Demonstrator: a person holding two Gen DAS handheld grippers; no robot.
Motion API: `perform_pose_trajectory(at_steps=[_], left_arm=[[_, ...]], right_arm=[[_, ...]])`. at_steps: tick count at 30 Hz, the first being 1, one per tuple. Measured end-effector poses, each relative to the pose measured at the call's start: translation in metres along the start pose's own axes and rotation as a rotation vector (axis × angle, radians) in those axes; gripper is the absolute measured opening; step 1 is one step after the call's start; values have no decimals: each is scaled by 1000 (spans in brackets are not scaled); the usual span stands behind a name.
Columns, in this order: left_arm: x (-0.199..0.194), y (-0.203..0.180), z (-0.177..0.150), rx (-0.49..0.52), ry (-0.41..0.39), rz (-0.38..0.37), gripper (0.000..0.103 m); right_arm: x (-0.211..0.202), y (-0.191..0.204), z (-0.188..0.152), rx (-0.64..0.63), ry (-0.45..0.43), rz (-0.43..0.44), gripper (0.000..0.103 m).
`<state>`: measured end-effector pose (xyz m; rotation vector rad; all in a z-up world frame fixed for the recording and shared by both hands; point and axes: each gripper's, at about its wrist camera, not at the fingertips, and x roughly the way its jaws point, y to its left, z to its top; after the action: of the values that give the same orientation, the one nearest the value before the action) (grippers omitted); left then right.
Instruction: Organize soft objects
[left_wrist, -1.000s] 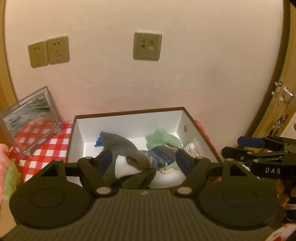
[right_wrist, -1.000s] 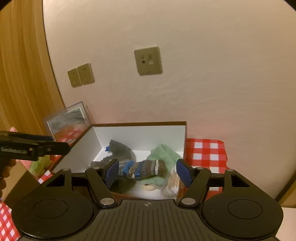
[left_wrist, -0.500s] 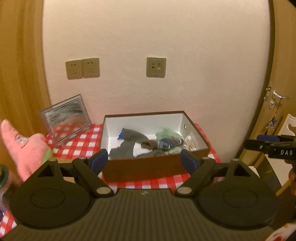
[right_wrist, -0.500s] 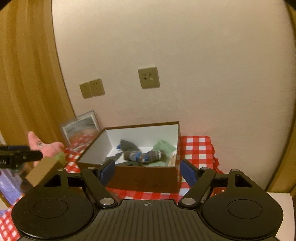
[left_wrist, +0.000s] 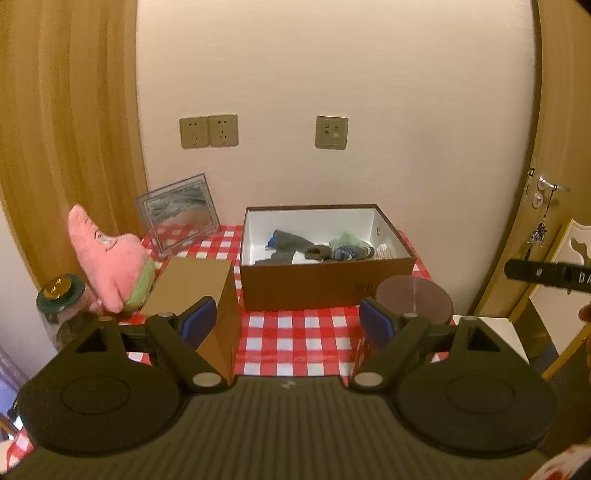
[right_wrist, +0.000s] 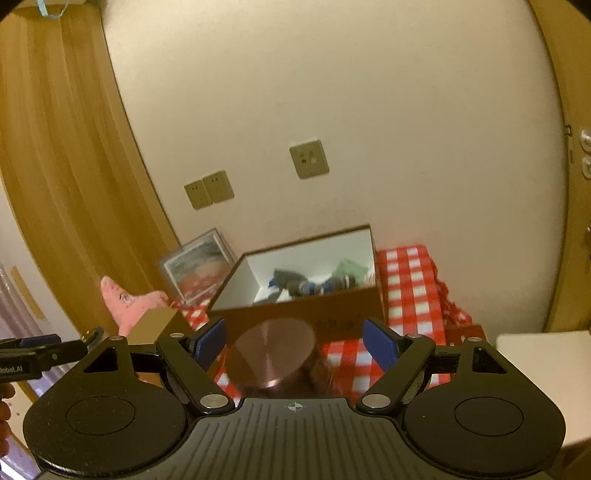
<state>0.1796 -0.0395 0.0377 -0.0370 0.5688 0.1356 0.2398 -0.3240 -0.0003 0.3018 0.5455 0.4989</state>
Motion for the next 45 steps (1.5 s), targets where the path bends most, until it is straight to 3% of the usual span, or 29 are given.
perform_pose_trajectory(at_steps=[6,22,29,37,45], left_arm=[[-22,13,-14,-18,23,-34,83],[-48,69,-53,57,134,-176,83],[-59,89,-70,84,160,-210,82],[-67,100,-88,68,211,-214,82],[-72,100,-99,32,249,-170,81]], right_arm=[[-15,28,-20,-7,2,-50,81],[-52,115,-90,87,4,-195,81],[-58,146,-114,88,58,-234,81],[-49,163,-133,72,147,-225,81],[-48,163,-140,72,224,-189,81]])
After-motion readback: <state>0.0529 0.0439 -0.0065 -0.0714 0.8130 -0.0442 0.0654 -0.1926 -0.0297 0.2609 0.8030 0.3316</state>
